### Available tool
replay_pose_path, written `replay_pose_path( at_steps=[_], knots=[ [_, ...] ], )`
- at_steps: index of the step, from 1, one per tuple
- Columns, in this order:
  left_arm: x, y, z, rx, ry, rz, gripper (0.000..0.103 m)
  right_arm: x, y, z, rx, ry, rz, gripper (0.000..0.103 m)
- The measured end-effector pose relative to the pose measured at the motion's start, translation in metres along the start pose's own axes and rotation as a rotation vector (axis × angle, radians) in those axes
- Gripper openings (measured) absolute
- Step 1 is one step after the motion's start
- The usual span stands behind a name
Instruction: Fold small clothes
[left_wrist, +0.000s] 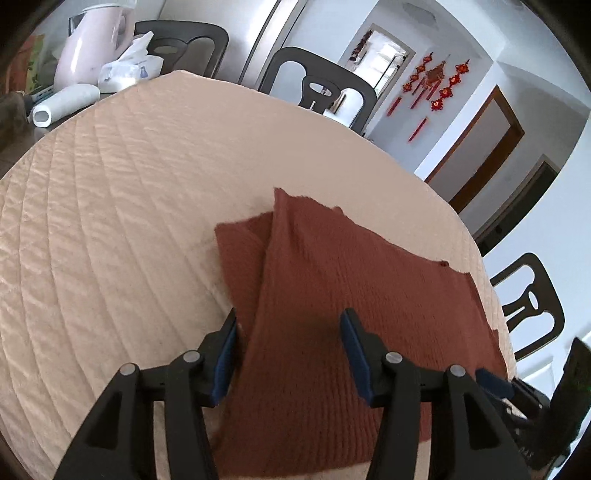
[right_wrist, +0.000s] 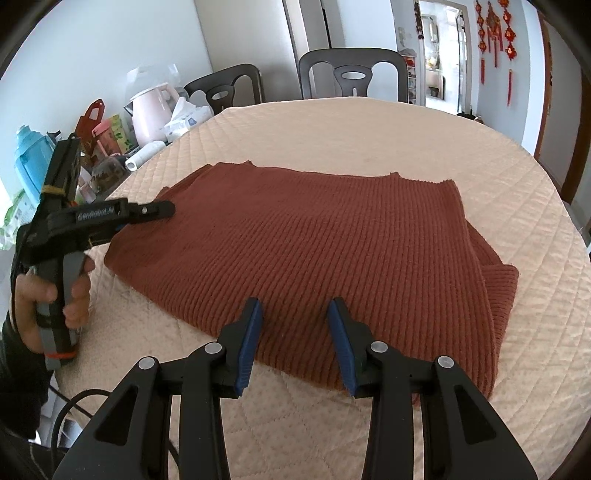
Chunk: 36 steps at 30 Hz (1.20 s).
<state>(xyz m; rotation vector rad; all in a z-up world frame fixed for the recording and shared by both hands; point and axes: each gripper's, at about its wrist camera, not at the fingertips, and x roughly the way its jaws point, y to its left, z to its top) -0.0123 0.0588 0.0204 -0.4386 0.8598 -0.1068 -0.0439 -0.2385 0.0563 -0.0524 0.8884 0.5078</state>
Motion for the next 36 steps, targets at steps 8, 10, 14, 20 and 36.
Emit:
replay_pose_path(
  at_steps=[8,10,14,20,36],
  knots=[
    [0.004,-0.01,-0.001,0.058,-0.001,0.05,0.055,0.004,-0.003,0.008,0.024,-0.002,0.015,0.039],
    [0.005,-0.01,0.0,0.061,-0.003,0.055,0.055,0.007,-0.003,0.011,0.029,-0.001,0.014,0.039],
    [0.006,-0.011,0.0,0.077,-0.009,0.073,0.054,0.007,-0.001,0.012,0.035,-0.003,0.012,0.039],
    [0.005,-0.011,-0.001,0.082,-0.007,0.106,0.042,0.005,-0.001,0.011,0.027,0.002,0.018,0.039],
    [-0.011,-0.029,0.012,0.075,-0.004,0.024,0.018,-0.006,-0.015,0.004,0.062,-0.018,0.028,0.039]
  ],
)
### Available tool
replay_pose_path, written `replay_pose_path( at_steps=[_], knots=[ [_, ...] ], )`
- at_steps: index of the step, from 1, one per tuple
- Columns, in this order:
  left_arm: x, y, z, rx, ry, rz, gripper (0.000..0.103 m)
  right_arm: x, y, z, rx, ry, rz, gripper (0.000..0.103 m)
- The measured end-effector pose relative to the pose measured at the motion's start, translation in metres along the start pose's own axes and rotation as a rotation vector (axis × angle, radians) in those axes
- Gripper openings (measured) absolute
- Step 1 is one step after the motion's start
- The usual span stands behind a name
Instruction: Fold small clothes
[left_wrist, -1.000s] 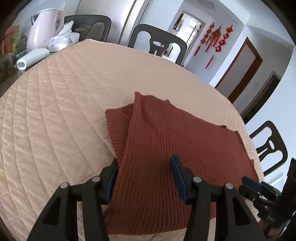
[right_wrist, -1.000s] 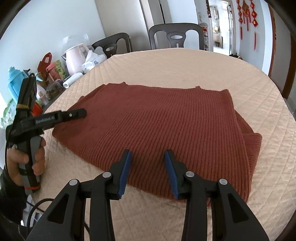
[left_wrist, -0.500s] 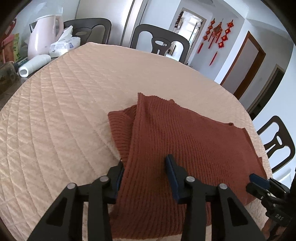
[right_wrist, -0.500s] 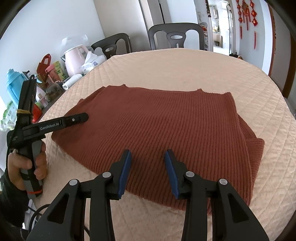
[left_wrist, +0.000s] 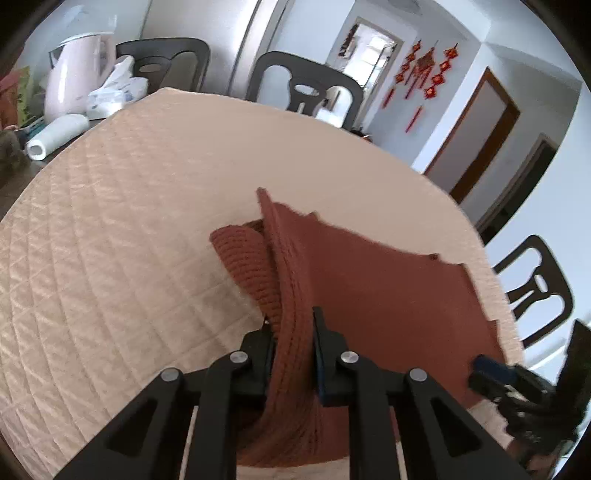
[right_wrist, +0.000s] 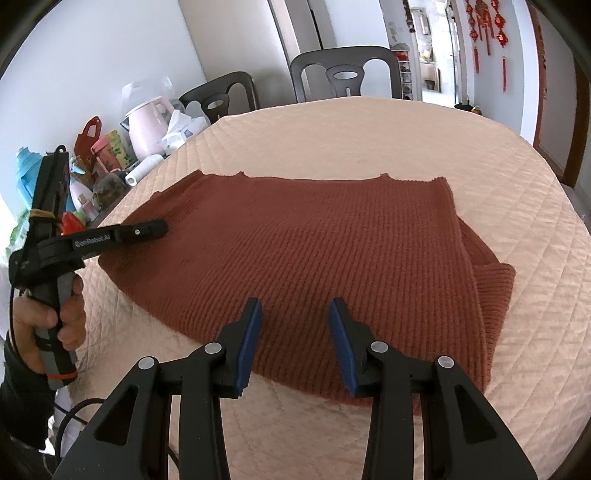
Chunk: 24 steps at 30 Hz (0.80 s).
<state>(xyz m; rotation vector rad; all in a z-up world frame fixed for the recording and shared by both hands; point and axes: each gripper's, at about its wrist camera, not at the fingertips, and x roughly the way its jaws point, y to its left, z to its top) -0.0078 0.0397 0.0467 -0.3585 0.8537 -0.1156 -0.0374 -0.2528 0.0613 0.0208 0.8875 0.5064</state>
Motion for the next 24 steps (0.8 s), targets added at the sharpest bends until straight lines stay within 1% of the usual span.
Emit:
replay_pose_path(
  at_steps=[4,7,13,17,19,20,21,22,24],
  knots=[
    [-0.008,-0.017,0.009,0.011,-0.012,-0.087,0.017,-0.006,-0.006,0.0,0.017,-0.015,0.004,0.039],
    [-0.006,-0.035,0.012,0.032,-0.007,-0.147,0.017,-0.011,-0.01,0.001,0.037,-0.024,0.015,0.039],
    [0.013,-0.065,0.005,0.063,0.042,-0.207,0.016,-0.018,-0.019,-0.002,0.073,-0.03,0.003,0.039],
    [0.028,-0.081,-0.004,0.091,0.097,-0.254,0.016,-0.019,-0.021,-0.003,0.085,-0.026,0.002,0.039],
    [0.028,-0.085,-0.005,0.107,0.107,-0.273,0.018,-0.018,-0.022,-0.003,0.093,-0.024,0.006,0.039],
    [0.027,-0.086,-0.005,0.112,0.108,-0.282,0.021,-0.019,-0.023,-0.003,0.097,-0.024,0.009,0.039],
    [0.024,-0.086,-0.005,0.111,0.11,-0.312,0.022,-0.018,-0.024,-0.003,0.104,-0.025,0.015,0.039],
    [0.021,-0.085,-0.004,0.104,0.116,-0.357,0.023,-0.018,-0.025,-0.002,0.115,-0.025,0.025,0.039],
    [0.012,-0.086,-0.003,0.111,0.117,-0.423,0.028,-0.018,-0.028,-0.001,0.142,-0.026,0.055,0.039]
  ],
)
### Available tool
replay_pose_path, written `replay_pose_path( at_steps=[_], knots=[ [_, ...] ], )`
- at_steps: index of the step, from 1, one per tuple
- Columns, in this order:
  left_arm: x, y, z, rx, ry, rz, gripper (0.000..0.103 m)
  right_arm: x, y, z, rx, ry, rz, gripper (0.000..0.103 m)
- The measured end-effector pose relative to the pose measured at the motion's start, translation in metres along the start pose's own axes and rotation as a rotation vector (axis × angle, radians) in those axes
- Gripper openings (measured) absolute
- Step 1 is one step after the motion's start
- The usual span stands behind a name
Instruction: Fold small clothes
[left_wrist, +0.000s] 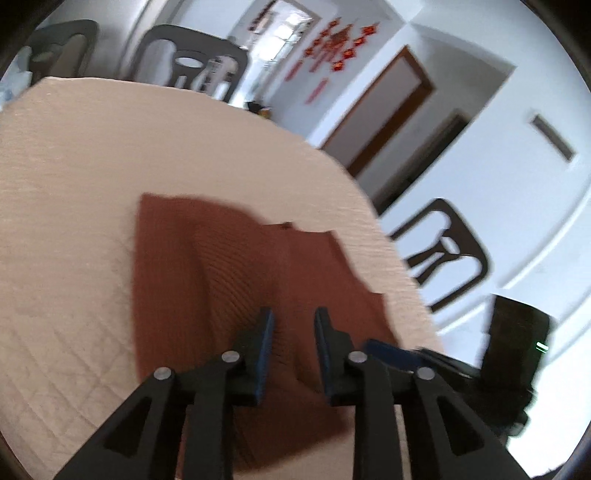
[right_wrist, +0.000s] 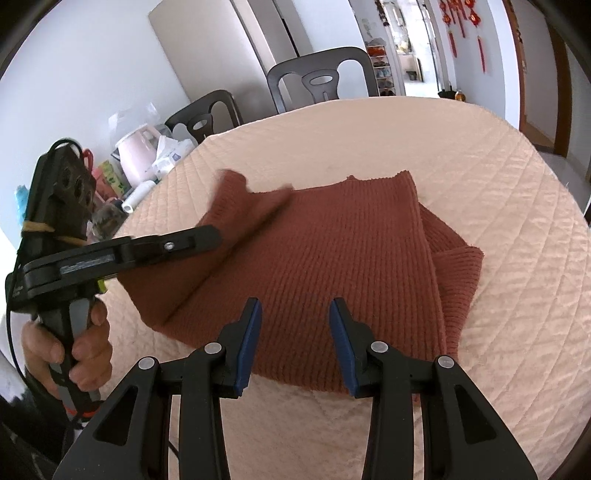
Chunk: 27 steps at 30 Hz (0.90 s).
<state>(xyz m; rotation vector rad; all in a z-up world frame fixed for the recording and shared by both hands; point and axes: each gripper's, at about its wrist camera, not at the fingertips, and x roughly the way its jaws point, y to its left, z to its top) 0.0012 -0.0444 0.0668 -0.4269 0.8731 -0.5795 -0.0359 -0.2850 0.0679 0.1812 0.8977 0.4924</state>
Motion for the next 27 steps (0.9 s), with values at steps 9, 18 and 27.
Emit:
replay_pose_path(
  at_steps=[9,18,27],
  knots=[
    [-0.04,0.018,0.008,0.062,-0.106,0.214,0.038,0.011,-0.004,0.019,0.136,0.013,0.197,0.045],
    [-0.027,0.04,-0.013,0.037,-0.039,0.316,0.039,0.063,0.006,0.038,0.21,0.115,0.311,0.045],
    [-0.019,0.037,-0.017,0.057,-0.034,0.324,0.042,0.084,0.008,0.048,0.242,0.139,0.325,0.045]
  ],
)
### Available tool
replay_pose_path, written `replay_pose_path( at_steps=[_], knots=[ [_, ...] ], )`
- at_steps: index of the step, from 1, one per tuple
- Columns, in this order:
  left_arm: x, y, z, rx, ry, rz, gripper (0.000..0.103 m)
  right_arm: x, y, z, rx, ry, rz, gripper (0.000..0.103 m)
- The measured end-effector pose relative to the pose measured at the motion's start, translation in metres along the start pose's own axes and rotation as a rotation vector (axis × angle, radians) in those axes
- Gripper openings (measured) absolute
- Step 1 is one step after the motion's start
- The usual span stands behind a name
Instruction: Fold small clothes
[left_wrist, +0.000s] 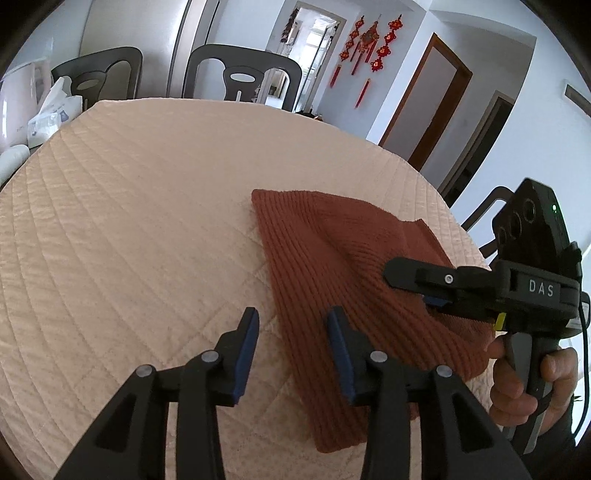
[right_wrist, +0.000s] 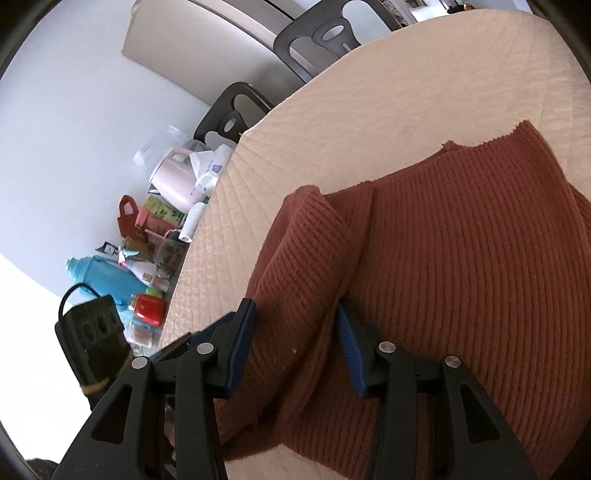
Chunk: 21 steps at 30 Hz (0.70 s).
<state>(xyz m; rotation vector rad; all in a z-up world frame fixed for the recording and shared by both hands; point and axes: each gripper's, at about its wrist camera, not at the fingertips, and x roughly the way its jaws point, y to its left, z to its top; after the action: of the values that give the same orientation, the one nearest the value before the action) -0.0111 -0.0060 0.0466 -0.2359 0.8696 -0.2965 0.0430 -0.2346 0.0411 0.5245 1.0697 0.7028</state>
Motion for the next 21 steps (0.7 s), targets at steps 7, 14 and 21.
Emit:
replay_pose_path(
  at_steps=[7,14,21],
  knots=[
    [0.001,-0.002,-0.001,0.006,-0.001,0.013,0.043,0.004,0.013,0.001,-0.057,0.011,-0.051,0.016],
    [-0.003,-0.013,0.002,0.028,-0.012,0.023,0.045,-0.015,0.023,0.004,-0.107,-0.029,-0.049,0.014],
    [-0.003,-0.03,0.008,0.068,-0.018,0.019,0.045,-0.047,0.008,0.007,-0.078,-0.092,-0.066,0.014]
  ],
)
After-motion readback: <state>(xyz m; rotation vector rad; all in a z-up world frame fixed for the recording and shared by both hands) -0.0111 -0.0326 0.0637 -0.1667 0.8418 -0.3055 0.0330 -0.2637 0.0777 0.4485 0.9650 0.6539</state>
